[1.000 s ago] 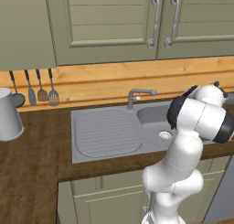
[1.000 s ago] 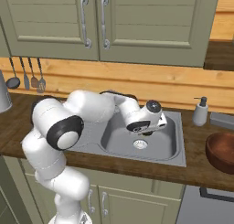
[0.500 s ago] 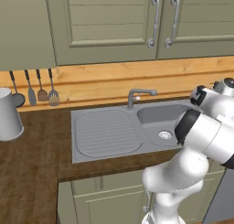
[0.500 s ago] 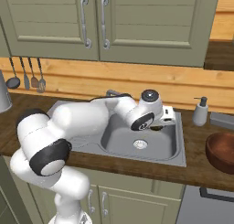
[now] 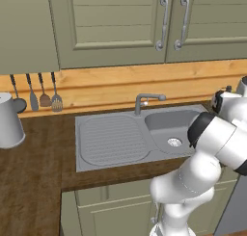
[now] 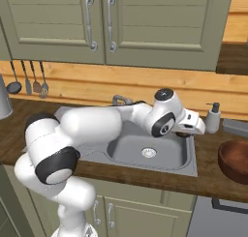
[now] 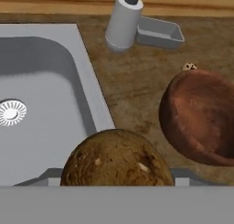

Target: Pick the mushroom from the sink and place it in the bowl. Then pick the bowl and place it in the microwave. Then close the microwave door and press the start button.

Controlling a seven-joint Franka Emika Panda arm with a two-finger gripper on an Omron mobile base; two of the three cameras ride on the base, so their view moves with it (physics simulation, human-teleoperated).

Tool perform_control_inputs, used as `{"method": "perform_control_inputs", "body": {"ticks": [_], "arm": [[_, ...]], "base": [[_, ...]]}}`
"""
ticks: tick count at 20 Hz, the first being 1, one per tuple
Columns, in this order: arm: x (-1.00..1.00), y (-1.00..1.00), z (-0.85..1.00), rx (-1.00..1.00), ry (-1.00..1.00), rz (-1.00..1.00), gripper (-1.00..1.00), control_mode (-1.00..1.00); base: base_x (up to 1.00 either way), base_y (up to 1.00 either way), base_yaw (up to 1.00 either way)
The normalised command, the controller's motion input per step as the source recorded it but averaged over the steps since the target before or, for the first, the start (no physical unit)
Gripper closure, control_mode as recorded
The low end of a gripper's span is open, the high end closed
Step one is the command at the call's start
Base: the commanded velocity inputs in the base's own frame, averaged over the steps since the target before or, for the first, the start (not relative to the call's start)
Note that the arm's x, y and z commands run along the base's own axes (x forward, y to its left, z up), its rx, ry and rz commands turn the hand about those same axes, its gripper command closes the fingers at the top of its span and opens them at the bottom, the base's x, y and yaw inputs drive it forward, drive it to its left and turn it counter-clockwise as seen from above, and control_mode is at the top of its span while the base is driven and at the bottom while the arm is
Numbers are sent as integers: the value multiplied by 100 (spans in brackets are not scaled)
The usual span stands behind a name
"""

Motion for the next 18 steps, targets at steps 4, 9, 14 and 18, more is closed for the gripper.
{"method": "perform_control_inputs", "body": {"ticks": [4, 9, 14, 18], "arm": [[-19, -84, 1, 6, -15, -30, 100, -100], [-19, -66, 21, 9, -7, -26, 100, -100], [-16, -53, 23, 9, 0, -24, 100, -100], [-1, -47, -5, 12, 0, -21, 100, -100]], "base": [[0, 0, 0], [0, 0, 0], [0, 0, 0], [0, 0, 0]]}}
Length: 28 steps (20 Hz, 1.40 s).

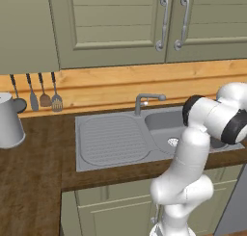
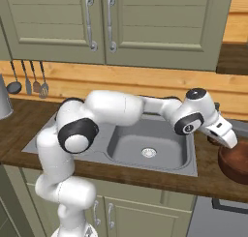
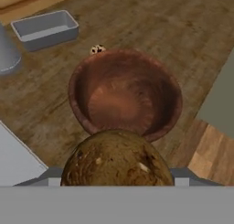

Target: Pick the mushroom from the sink and place it in the bowl. Then pick the bowl and place it in the microwave. Then close the microwave door and press the start button.

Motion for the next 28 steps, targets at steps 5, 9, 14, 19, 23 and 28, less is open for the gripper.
{"method": "perform_control_inputs", "body": {"ticks": [5, 9, 14, 19, 23, 28], "arm": [[0, -47, -7, 19, 0, -13, 100, -100], [0, -52, -2, 23, 1, -10, 100, -100], [0, -30, -27, 16, 7, -5, 100, -100], [4, 1, -59, 2, 8, -2, 100, -100], [0, 15, -71, 0, 2, -2, 100, -100], [0, 12, -49, 0, 0, -1, 100, -100]], "base": [[0, 0, 0], [0, 0, 0], [0, 0, 0], [0, 0, 0], [0, 0, 0], [0, 0, 0]]}}
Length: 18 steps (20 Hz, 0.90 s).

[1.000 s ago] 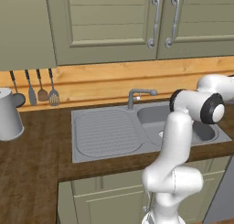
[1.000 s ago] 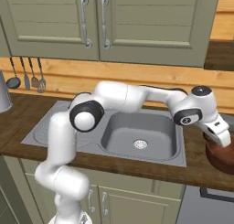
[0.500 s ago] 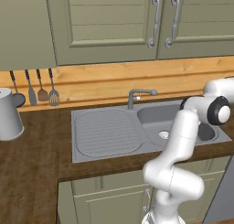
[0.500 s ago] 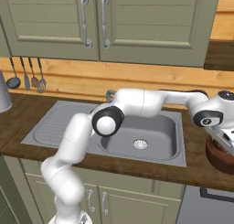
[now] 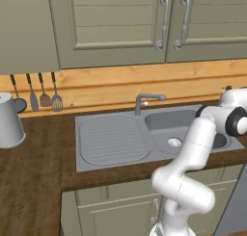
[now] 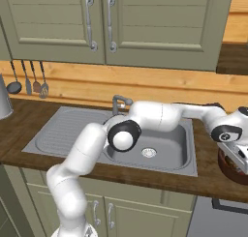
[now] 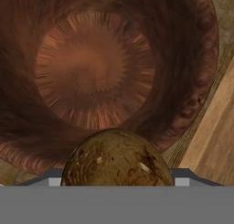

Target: Pick the mushroom from the sink and place it in the bowl. Then pick the bowl and place it in the microwave. Then close the microwave door and press the start button.

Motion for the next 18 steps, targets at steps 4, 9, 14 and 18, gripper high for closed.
{"method": "perform_control_inputs", "body": {"ticks": [4, 9, 14, 18], "arm": [[0, 1, -30, 0, 0, 0, 100, -100], [0, 0, -16, 0, 0, 0, 100, -100], [0, 2, -20, 0, 0, 0, -100, -100], [0, 0, -10, 0, -1, 0, -100, -100]], "base": [[0, 0, 0], [0, 0, 0], [0, 0, 0], [0, 0, 0]]}}
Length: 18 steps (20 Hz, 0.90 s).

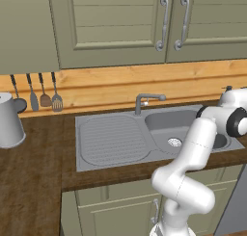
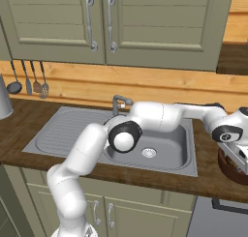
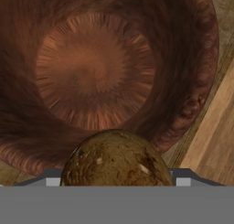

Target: Pick the mushroom from the sink and place it in the bowl. Then pick the bowl and place it in the microwave. Then close the microwave door and press the start button.

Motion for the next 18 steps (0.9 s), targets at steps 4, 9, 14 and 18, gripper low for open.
{"method": "perform_control_inputs", "body": {"ticks": [4, 9, 14, 18], "arm": [[5, 0, -1, 0, -1, 0, -100, -100], [5, 14, 0, 0, -3, 0, -100, -100], [0, 21, 8, -3, -7, 0, -100, -100], [0, 13, 10, -4, -8, 0, -100, -100]], "base": [[0, 0, 0], [0, 0, 0], [0, 0, 0], [0, 0, 0]]}}
